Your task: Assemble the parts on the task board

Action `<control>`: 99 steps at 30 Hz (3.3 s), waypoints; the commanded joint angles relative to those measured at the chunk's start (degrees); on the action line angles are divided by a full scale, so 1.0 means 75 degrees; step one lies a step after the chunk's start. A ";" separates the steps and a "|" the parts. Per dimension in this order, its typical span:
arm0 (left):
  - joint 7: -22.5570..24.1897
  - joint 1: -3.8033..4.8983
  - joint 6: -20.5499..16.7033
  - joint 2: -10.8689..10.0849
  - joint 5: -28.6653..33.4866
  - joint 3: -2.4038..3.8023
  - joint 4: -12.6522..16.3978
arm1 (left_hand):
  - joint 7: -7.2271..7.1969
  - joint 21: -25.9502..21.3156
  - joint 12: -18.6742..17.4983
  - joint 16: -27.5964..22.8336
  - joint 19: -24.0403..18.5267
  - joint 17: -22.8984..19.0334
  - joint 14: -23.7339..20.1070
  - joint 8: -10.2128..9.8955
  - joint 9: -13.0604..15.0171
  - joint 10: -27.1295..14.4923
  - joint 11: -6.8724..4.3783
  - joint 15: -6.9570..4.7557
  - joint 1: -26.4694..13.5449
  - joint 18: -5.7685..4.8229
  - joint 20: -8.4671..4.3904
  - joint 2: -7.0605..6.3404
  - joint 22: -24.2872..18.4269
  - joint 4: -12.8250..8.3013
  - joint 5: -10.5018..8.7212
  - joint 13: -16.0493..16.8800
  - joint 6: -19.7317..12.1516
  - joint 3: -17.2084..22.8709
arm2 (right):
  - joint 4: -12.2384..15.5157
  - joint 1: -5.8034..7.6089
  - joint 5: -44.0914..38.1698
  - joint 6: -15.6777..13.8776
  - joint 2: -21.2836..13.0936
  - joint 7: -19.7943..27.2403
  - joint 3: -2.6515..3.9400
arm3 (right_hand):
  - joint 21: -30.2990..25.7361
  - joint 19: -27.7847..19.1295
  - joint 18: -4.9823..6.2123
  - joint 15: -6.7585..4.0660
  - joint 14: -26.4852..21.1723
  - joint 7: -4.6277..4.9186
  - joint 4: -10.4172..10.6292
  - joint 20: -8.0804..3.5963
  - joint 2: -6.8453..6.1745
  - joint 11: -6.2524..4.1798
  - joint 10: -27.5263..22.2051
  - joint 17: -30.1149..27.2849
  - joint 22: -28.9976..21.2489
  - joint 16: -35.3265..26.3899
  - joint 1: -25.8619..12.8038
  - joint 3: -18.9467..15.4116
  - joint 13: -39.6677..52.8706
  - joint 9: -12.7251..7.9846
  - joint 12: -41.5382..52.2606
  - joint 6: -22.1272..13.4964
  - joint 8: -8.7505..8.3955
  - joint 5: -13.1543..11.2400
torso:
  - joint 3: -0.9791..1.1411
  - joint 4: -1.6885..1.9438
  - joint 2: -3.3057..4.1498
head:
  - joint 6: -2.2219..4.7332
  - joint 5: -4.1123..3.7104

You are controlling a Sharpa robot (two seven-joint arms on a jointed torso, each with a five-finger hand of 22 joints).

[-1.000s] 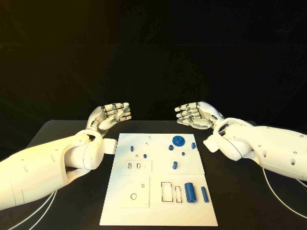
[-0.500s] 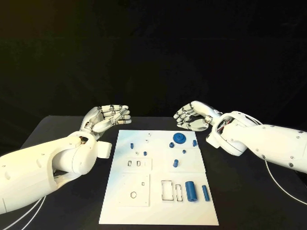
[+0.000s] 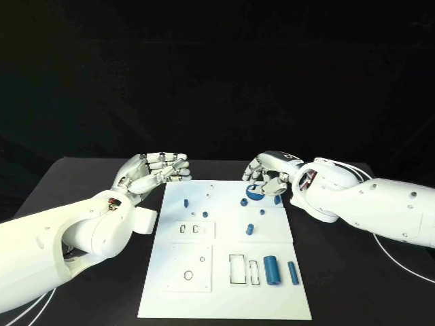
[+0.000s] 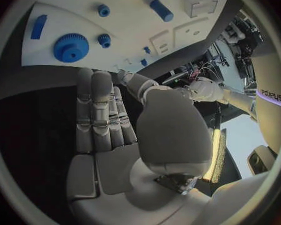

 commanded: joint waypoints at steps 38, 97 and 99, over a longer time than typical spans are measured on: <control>-0.0120 0.0057 0.0336 -0.0105 0.0125 0.0054 0.0227 | 0.0068 -0.0026 -0.0062 -0.0087 -0.0060 0.0053 -0.0129 -0.0011 0.0009 0.0007 0.0042 0.0019 -0.0048 0.0088 0.0018 -0.0113 -0.0035 0.0010 -0.0058 -0.0006 -0.0004 0.0046 | -0.0153 -0.0141 -0.1108 0.1128 0.0321 -0.0829 -0.0019 | 0.3157 0.1612 -0.0602 0.0097 0.0406 0.0018 0.0470 0.0169 -0.0074 0.0087 -0.0478 0.4017 0.4283 0.4199 0.0055 -0.0010 0.0121 0.0328 0.0127 -0.0010 0.0028 0.0094 | -0.0041 0.0115 0.0359 | -0.0012 -0.0061; -0.0244 0.0069 0.0502 -0.0060 0.0256 0.0054 0.0167 | 0.0076 -0.0037 -0.0066 -0.0102 -0.0076 0.0095 -0.0150 -0.0019 0.0015 -0.0012 0.0050 0.0026 -0.0048 0.0093 0.0029 -0.0080 -0.0047 0.0004 -0.0061 -0.0007 -0.0019 0.0082 | -0.0724 -0.0102 -0.1145 -0.0853 0.1204 -0.1411 0.0021 | 0.3462 0.1669 -0.0649 -0.0146 0.0386 -0.0289 0.0370 -0.0044 0.0457 -0.0211 0.0163 0.4149 0.4750 0.4475 0.0336 0.0466 0.0341 0.0963 0.0417 0.0498 0.0702 -0.0086 | -0.0079 0.0225 0.0400 | 0.0069 -0.0121; -0.0245 0.0070 0.0504 -0.0054 0.0256 0.0054 0.0169 | 0.0076 -0.0037 -0.0066 -0.0102 -0.0076 0.0095 -0.0150 -0.0019 0.0015 -0.0012 0.0050 0.0026 -0.0048 0.0093 0.0029 -0.0080 -0.0047 0.0004 -0.0061 -0.0007 -0.0019 0.0082 | -0.0826 -0.0093 -0.1154 -0.0869 0.1317 -0.1427 0.0023 | 0.3462 0.1669 -0.0649 -0.0146 0.0386 -0.0289 0.0370 -0.0044 0.0457 -0.0211 0.0163 0.4149 0.4750 0.4475 0.0336 0.0466 0.0341 0.0963 0.0417 0.0498 0.0702 -0.0086 | -0.0082 0.0233 0.0404 | 0.0074 -0.0129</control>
